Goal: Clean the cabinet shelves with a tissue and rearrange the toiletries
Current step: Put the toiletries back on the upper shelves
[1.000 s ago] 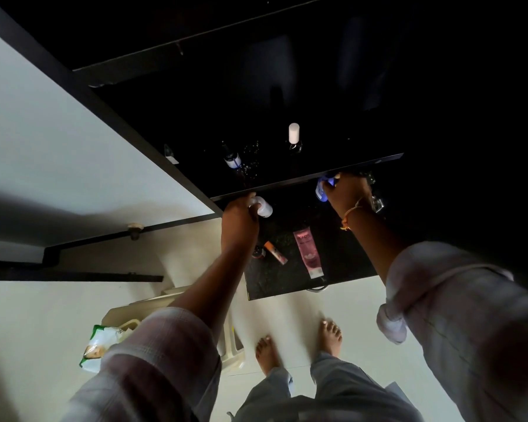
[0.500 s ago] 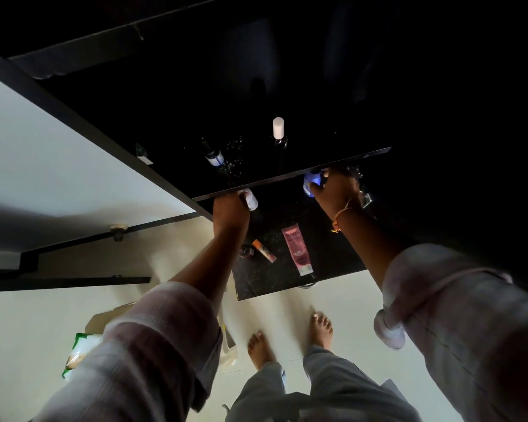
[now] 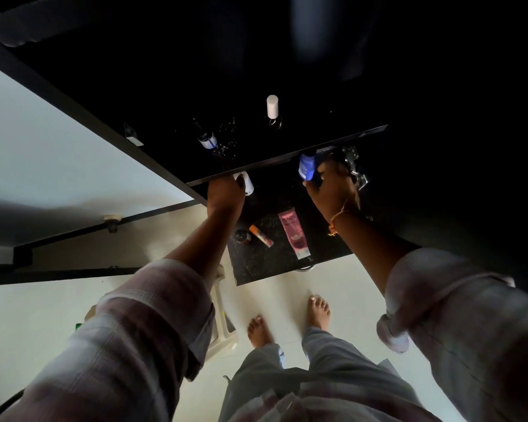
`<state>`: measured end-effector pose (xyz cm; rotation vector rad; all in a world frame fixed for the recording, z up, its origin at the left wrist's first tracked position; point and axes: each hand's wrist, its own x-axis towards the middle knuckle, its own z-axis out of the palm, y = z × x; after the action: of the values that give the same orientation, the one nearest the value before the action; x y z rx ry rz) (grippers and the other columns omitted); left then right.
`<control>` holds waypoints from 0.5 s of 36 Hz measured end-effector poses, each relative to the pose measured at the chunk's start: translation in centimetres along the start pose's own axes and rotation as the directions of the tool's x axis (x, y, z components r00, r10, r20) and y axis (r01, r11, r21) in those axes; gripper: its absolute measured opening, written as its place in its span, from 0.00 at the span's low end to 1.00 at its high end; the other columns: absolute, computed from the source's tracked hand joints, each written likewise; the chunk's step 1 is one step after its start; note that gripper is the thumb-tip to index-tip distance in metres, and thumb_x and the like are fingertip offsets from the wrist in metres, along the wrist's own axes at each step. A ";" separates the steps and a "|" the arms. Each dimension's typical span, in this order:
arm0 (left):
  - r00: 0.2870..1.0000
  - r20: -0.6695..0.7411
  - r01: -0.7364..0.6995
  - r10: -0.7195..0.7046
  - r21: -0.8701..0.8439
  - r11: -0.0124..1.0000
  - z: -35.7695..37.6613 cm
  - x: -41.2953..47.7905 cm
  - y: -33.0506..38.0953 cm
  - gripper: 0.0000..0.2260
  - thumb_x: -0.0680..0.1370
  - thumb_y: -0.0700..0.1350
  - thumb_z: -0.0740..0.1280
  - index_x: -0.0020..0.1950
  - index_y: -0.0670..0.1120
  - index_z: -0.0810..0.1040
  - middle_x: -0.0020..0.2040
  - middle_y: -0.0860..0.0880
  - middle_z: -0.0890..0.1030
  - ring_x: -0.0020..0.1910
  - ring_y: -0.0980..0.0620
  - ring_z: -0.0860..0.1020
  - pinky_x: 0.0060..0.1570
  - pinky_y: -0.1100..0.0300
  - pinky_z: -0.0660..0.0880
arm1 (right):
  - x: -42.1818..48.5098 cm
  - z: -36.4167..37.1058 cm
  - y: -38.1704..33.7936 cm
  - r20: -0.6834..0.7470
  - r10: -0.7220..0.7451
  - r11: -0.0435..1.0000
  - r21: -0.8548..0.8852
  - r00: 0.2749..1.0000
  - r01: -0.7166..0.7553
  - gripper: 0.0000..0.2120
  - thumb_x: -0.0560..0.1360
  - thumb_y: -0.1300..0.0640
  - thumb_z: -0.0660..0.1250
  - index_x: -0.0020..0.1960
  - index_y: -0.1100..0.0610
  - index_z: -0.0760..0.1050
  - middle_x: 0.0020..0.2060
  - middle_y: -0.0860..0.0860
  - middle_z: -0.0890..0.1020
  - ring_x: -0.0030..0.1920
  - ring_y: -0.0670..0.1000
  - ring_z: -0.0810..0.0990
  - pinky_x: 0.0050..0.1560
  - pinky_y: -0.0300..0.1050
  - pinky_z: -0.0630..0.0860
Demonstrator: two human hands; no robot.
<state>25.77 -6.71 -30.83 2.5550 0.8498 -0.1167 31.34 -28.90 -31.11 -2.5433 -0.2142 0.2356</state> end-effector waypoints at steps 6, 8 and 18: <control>0.994 -0.064 -0.090 0.093 0.045 0.995 -0.2 -1.4 0.0 0.20 0.81 0.52 0.60 0.64 0.37 0.75 0.60 0.40 0.79 0.60 0.42 0.77 0.60 0.55 0.69 | -2.0 0.3 -0.5 0.019 0.031 0.999 -0.013 0.999 -0.031 0.21 0.74 0.43 0.68 0.59 0.56 0.71 0.56 0.56 0.77 0.52 0.60 0.81 0.47 0.54 0.80; 0.989 -0.117 -0.101 0.090 -0.086 0.991 -0.5 -2.6 0.0 0.17 0.79 0.50 0.65 0.62 0.39 0.75 0.57 0.40 0.80 0.58 0.42 0.77 0.56 0.57 0.71 | -2.8 0.6 -0.6 0.039 0.014 1.000 -0.023 0.999 -0.013 0.20 0.75 0.42 0.67 0.58 0.55 0.71 0.56 0.55 0.77 0.52 0.60 0.81 0.46 0.51 0.79; 0.918 -0.160 -0.368 0.363 0.001 0.930 0.6 -9.8 -4.6 0.15 0.77 0.51 0.68 0.58 0.42 0.76 0.52 0.43 0.75 0.50 0.42 0.74 0.49 0.50 0.74 | -6.8 4.4 -2.5 0.252 -0.163 0.977 -0.090 0.954 0.191 0.11 0.77 0.46 0.65 0.50 0.54 0.75 0.50 0.53 0.79 0.49 0.57 0.80 0.43 0.47 0.76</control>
<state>15.15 -9.09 -31.03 2.6709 0.4067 0.2148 23.58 -25.89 -32.57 -2.5832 -0.5638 0.4786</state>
